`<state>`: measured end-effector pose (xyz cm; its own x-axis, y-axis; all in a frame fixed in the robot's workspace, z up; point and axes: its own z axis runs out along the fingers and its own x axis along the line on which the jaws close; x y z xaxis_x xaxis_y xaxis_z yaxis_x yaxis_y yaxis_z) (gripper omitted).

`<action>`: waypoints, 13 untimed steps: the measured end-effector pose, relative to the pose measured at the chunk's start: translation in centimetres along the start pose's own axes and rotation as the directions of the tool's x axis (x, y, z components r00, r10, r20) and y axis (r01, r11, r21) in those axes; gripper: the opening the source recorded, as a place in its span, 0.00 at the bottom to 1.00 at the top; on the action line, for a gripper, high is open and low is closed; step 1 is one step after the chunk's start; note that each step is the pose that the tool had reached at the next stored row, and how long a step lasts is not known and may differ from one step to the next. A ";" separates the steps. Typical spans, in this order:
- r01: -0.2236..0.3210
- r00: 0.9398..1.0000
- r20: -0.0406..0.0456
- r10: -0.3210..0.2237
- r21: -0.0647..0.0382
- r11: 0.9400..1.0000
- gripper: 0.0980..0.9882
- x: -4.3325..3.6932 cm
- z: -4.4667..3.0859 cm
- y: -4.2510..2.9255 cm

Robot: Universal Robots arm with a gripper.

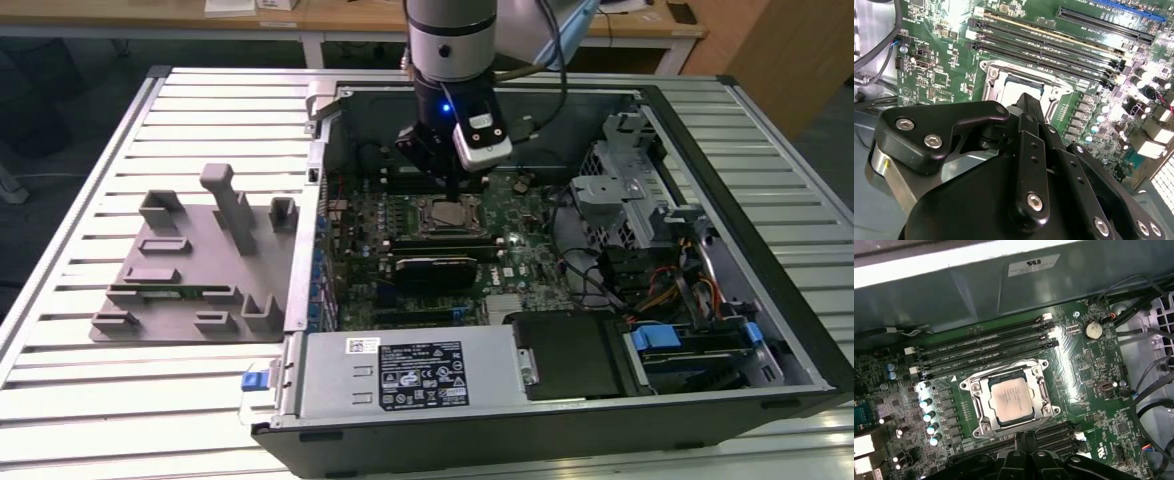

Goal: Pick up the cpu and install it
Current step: 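Install the second cpu locking lever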

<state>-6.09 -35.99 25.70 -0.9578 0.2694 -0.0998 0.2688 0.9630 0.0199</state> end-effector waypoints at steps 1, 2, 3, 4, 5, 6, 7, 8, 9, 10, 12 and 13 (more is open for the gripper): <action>0.001 1.000 0.000 -0.001 0.000 1.000 0.01 0.00 0.07 -0.04; 0.001 1.000 0.000 -0.001 0.000 1.000 0.01 -0.01 0.15 -0.08; 0.002 1.000 0.000 -0.002 0.000 1.000 0.01 -0.01 0.23 -0.12; 0.003 1.000 0.000 -0.003 0.000 1.000 0.01 -0.01 0.30 -0.15; 0.003 1.000 0.000 -0.003 0.000 1.000 0.01 -0.01 0.37 -0.18; 0.004 1.000 0.000 -0.004 -0.001 1.000 0.01 -0.01 0.44 -0.20; 0.004 1.000 0.000 -0.004 -0.001 1.000 0.01 -0.01 0.51 -0.23; 0.005 1.000 0.000 -0.005 -0.001 1.000 0.01 -0.01 0.57 -0.25; 0.005 1.000 0.000 -0.005 -0.001 1.000 0.01 -0.01 0.63 -0.28; 0.006 1.000 0.000 -0.006 -0.001 1.000 0.01 -0.01 0.69 -0.30; 0.007 1.000 0.000 -0.007 -0.001 1.000 0.01 0.00 0.81 -0.34; 0.007 1.000 0.000 -0.007 -0.001 1.000 0.01 0.00 0.86 -0.35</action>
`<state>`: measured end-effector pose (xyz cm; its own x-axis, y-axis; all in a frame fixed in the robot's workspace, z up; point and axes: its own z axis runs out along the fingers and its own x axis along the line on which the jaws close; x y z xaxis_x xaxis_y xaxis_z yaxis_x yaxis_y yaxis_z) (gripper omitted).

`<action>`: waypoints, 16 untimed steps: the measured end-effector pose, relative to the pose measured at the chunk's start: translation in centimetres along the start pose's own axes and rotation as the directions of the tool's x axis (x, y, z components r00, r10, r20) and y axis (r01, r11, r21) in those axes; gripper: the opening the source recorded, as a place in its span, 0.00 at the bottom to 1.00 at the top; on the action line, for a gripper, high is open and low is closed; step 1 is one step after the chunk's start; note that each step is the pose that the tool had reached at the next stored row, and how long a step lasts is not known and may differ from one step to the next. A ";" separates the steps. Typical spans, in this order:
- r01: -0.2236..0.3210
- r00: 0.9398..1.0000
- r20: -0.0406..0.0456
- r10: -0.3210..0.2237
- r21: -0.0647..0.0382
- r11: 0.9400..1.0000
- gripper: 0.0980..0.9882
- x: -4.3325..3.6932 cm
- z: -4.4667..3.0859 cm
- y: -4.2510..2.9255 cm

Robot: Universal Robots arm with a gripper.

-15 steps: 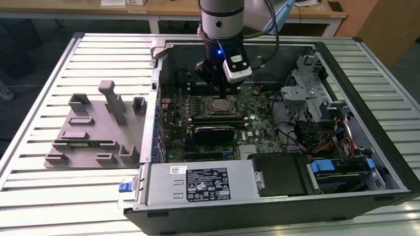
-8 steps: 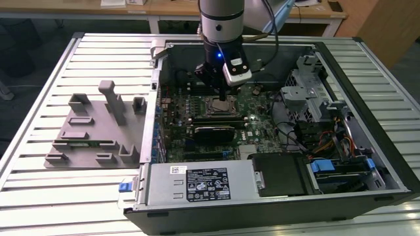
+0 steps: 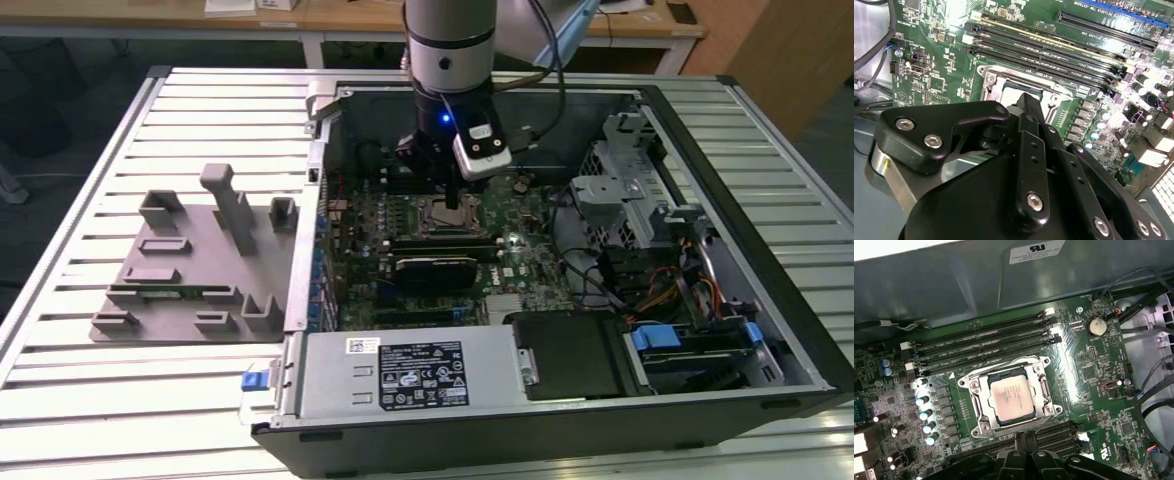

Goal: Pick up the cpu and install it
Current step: 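Install the second cpu locking lever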

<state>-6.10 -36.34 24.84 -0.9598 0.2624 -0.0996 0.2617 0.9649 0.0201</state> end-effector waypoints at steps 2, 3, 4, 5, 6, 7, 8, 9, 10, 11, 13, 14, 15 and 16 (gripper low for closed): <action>0.001 1.000 0.000 -0.001 0.000 1.000 0.01 0.00 0.09 -0.03; 0.001 1.000 0.000 -0.001 0.000 1.000 0.01 0.00 0.15 -0.04; 0.001 1.000 0.000 -0.001 0.000 1.000 0.01 0.01 0.19 -0.06; 0.002 1.000 0.000 -0.002 0.000 1.000 0.01 0.01 0.25 -0.07; 0.002 1.000 0.000 -0.002 0.000 1.000 0.01 0.01 0.30 -0.09; 0.002 1.000 0.000 -0.002 0.000 1.000 0.01 0.01 0.35 -0.10; 0.003 1.000 0.000 -0.003 0.000 1.000 0.01 0.01 0.41 -0.12; 0.003 1.000 0.000 -0.003 0.000 1.000 0.01 0.01 0.46 -0.14; 0.003 1.000 0.000 -0.003 0.000 1.000 0.01 0.01 0.52 -0.16; 0.003 1.000 0.000 -0.003 0.000 1.000 0.01 0.01 0.58 -0.18; 0.003 1.000 0.000 -0.003 0.000 1.000 0.01 0.01 0.69 -0.22; 0.004 1.000 0.000 -0.004 0.000 1.000 0.01 0.01 0.75 -0.25; 0.004 1.000 0.000 -0.004 0.000 1.000 0.01 0.01 0.81 -0.29; 0.004 1.000 -0.001 -0.004 0.000 1.000 0.01 0.02 0.86 -0.31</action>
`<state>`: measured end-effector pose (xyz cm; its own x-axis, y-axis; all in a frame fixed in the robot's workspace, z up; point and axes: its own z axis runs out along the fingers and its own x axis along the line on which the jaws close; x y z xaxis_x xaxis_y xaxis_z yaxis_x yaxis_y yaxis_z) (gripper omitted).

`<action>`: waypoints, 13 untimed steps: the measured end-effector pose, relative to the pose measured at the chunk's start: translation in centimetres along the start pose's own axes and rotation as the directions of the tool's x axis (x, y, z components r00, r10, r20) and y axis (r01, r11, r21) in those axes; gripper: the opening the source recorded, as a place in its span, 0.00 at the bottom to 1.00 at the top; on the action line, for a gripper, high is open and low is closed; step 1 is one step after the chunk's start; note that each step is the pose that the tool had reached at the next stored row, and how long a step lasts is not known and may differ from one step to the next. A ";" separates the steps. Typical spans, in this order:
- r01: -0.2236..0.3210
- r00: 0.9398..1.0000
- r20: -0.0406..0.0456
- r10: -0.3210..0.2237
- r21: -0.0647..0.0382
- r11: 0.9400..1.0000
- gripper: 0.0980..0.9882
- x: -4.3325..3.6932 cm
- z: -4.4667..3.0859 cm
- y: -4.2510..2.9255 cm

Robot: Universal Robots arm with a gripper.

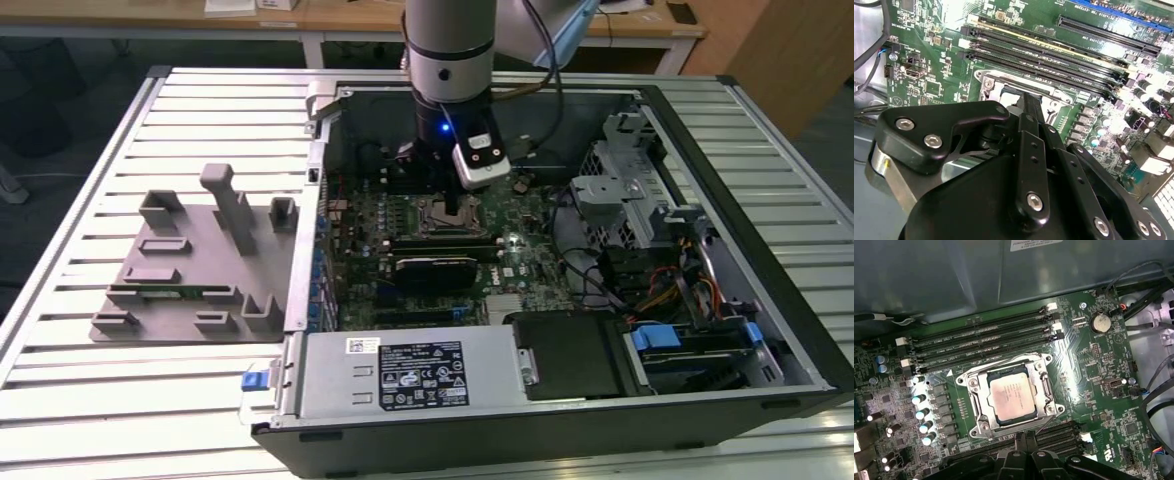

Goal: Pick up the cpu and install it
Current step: 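Install the second cpu locking lever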

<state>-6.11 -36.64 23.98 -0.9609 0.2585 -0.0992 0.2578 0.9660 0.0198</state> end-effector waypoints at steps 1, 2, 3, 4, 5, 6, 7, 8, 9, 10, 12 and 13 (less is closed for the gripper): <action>0.000 1.000 0.000 0.000 0.000 1.000 0.01 0.01 0.04 -0.03; 0.000 1.000 0.000 0.000 0.000 1.000 0.01 0.03 0.08 -0.06; 0.000 1.000 0.000 0.000 0.000 1.000 0.01 0.08 0.11 -0.10; 0.001 1.000 0.000 -0.001 0.000 1.000 0.01 0.15 0.13 -0.15; 0.001 1.000 0.000 -0.001 0.000 1.000 0.01 0.27 0.14 -0.21; 0.001 1.000 0.000 -0.001 0.000 1.000 0.01 0.74 0.16 -0.43; 0.001 1.000 0.000 -0.001 0.000 1.000 0.01 0.85 0.17 -0.51; 0.001 1.000 0.000 -0.001 0.000 1.000 0.01 0.93 0.21 -0.61; 0.001 1.000 0.000 -0.001 0.000 1.000 0.01 0.98 0.25 -0.69; 0.001 1.000 0.000 -0.001 0.000 1.000 0.01 1.02 0.30 -0.77; 0.001 1.000 0.000 -0.001 0.000 1.000 0.01 1.08 0.40 -0.86; 0.001 1.000 0.000 -0.001 0.000 1.000 0.01 1.10 0.44 -0.87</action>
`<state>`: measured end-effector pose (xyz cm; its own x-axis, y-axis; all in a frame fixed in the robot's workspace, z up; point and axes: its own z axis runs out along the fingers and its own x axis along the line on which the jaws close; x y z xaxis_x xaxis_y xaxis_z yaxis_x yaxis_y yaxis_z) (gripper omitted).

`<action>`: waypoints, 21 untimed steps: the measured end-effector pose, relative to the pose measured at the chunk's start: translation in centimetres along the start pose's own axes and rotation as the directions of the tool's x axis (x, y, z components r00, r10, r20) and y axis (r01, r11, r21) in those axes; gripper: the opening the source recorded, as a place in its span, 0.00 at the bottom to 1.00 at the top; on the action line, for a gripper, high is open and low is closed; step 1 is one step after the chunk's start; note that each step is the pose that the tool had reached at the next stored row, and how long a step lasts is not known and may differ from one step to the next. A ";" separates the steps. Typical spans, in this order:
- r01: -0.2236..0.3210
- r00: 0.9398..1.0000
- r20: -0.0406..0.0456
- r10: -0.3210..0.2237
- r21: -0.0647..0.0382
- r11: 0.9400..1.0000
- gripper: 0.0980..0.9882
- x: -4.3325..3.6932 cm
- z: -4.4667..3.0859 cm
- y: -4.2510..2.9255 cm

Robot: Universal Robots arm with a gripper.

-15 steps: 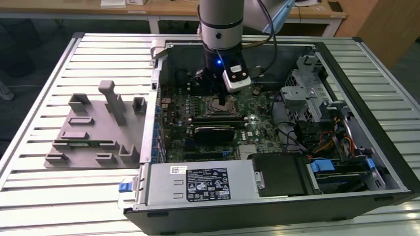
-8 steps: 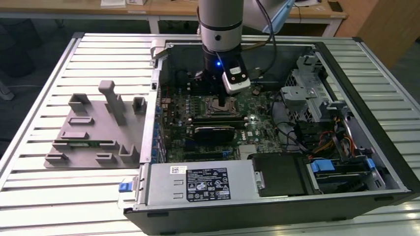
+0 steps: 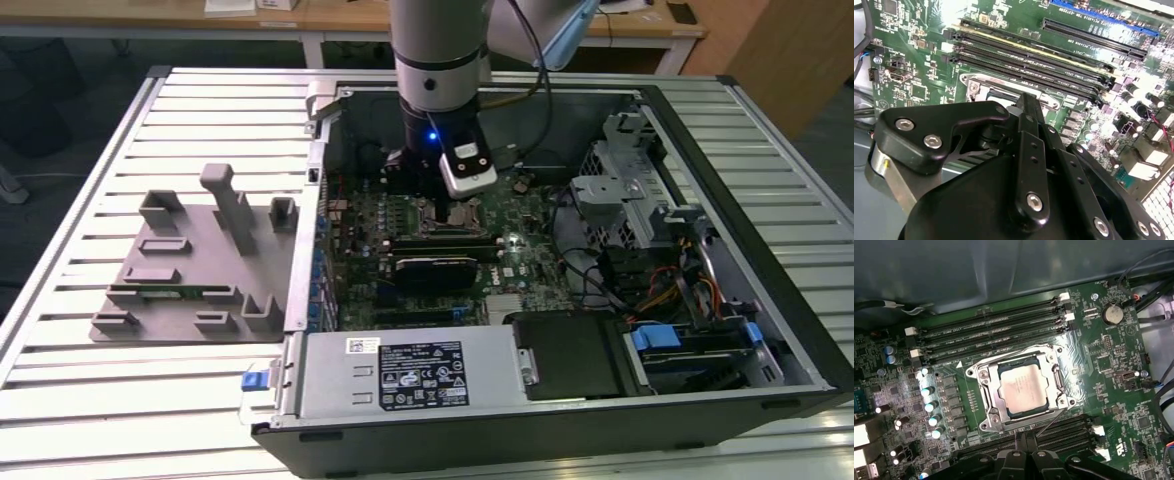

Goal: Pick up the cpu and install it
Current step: 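Install the second cpu locking lever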

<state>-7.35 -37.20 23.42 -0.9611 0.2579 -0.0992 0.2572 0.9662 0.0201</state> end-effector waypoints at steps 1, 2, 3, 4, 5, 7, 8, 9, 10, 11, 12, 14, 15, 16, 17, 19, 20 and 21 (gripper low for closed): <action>0.000 1.000 0.000 0.000 0.000 1.000 0.01 0.00 0.00 -0.01; 0.000 1.000 0.000 0.000 0.000 1.000 0.01 0.00 0.00 -0.01; 0.000 1.000 0.000 0.000 0.000 1.000 0.01 0.01 0.01 -0.01; 0.000 1.000 0.000 0.000 0.000 1.000 0.01 0.01 0.01 -0.01; 0.000 1.000 0.000 0.000 0.000 1.000 0.01 0.01 0.02 -0.01; 0.000 1.000 0.000 0.000 0.000 1.000 0.01 0.02 0.02 -0.01; 0.000 1.000 0.000 0.000 0.000 1.000 0.01 0.02 0.02 -0.01; 0.000 1.000 0.000 0.000 0.000 1.000 0.01 0.02 0.05 -0.01; 0.000 1.000 0.000 0.000 0.000 1.000 0.01 0.03 0.10 -0.01; 0.000 1.000 0.000 0.000 0.000 1.000 0.01 0.03 0.13 -0.01; 0.000 1.000 0.000 0.000 0.000 1.000 0.01 0.42 0.93 -0.56; 0.000 1.000 0.000 0.000 0.000 1.000 0.01 0.47 0.95 -0.70; 0.000 1.000 0.000 0.000 0.000 1.000 0.01 0.49 0.95 -0.77; 0.000 1.000 0.000 0.000 0.000 1.000 0.01 0.50 0.96 -0.79; 0.000 1.000 0.000 0.000 0.000 1.000 0.01 0.50 0.97 -0.80; 0.000 1.000 0.000 0.000 0.000 1.000 0.01 0.51 0.98 -0.83; 0.000 1.000 0.000 0.000 0.000 1.000 0.01 0.52 0.99 -0.83; 0.000 1.000 0.000 0.000 0.000 1.000 0.01 0.53 0.99 -0.84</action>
<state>-7.98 -37.88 22.37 -0.9611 0.2578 -0.0991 0.2571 0.9662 0.0201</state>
